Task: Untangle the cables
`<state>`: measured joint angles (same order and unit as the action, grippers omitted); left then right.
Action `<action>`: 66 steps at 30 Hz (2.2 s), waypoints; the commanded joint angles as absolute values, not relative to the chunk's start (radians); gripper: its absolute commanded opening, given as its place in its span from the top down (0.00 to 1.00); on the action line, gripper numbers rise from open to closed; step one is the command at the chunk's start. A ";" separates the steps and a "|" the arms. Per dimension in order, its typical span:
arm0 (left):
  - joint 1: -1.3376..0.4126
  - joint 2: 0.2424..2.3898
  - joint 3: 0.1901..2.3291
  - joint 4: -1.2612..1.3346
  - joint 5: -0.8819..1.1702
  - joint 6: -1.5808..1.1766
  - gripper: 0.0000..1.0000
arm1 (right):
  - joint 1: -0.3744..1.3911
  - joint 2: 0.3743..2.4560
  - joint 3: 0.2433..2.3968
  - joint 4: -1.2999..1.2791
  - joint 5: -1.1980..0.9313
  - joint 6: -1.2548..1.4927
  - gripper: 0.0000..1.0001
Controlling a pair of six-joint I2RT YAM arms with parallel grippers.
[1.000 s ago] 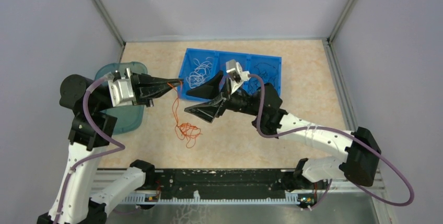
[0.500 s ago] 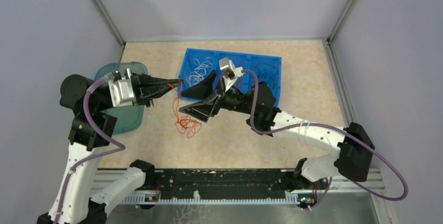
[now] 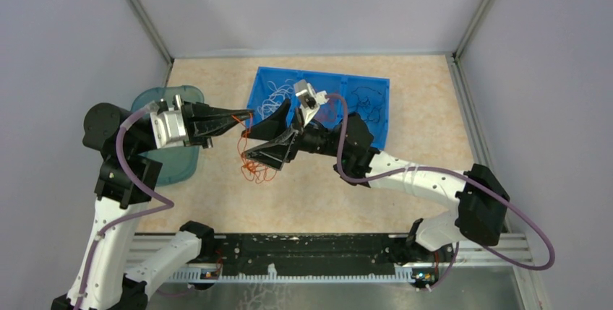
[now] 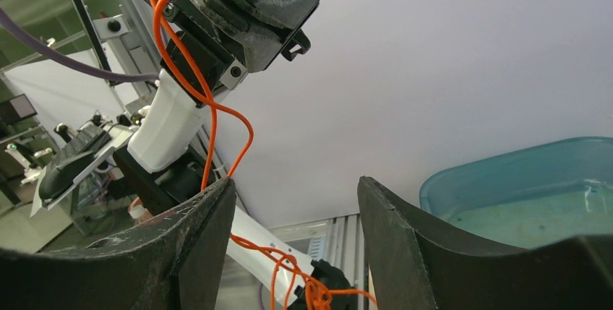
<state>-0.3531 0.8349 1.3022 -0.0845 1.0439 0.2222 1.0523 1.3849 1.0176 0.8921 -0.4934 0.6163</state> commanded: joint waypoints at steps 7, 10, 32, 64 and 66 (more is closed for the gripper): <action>-0.357 0.830 1.297 -0.110 1.065 0.274 1.00 | 1.064 1.383 1.076 0.974 -0.512 0.659 0.36; -0.357 0.832 1.295 -0.128 1.068 0.297 1.00 | 1.063 1.379 1.069 0.977 -0.509 0.666 0.36; -0.357 0.834 1.264 -0.153 1.064 0.373 1.00 | 1.113 1.531 1.140 1.047 -0.517 0.737 0.40; -0.357 0.942 1.458 0.046 1.008 0.080 1.00 | 1.223 1.685 1.027 0.988 -0.435 0.507 0.53; -0.357 0.940 1.459 0.049 1.008 0.081 1.00 | 1.223 1.674 1.008 0.998 -0.425 0.507 0.54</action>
<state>-0.3531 0.9432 1.4292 0.0090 1.0225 0.0982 1.2091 1.6901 1.0286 0.9428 -0.4511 0.5308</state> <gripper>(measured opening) 0.015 0.468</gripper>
